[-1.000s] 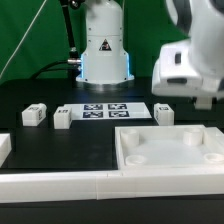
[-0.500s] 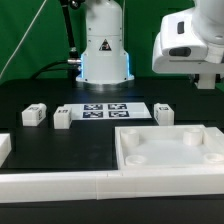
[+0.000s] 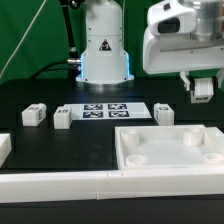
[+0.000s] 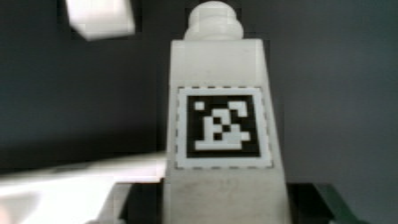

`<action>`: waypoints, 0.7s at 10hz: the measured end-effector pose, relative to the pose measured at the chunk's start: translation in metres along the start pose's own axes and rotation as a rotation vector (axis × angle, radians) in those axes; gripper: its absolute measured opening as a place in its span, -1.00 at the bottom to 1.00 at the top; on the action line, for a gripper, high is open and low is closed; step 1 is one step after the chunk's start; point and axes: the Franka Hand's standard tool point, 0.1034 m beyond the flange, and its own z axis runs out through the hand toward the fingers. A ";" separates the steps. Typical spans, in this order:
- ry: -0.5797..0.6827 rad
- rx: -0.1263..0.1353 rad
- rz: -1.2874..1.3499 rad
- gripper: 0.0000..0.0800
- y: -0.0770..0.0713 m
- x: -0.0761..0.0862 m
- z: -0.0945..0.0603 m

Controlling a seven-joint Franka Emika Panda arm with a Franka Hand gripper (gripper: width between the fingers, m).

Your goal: Assemble one leg

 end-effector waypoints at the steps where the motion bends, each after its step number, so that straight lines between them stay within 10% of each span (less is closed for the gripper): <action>1: 0.097 -0.003 -0.017 -0.26 0.003 0.005 -0.006; 7: 0.683 0.004 -0.206 -0.26 0.029 0.038 -0.053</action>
Offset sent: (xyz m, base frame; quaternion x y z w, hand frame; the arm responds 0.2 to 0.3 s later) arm 0.0148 -0.0357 0.0221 -0.0299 0.2710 -0.0965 0.9573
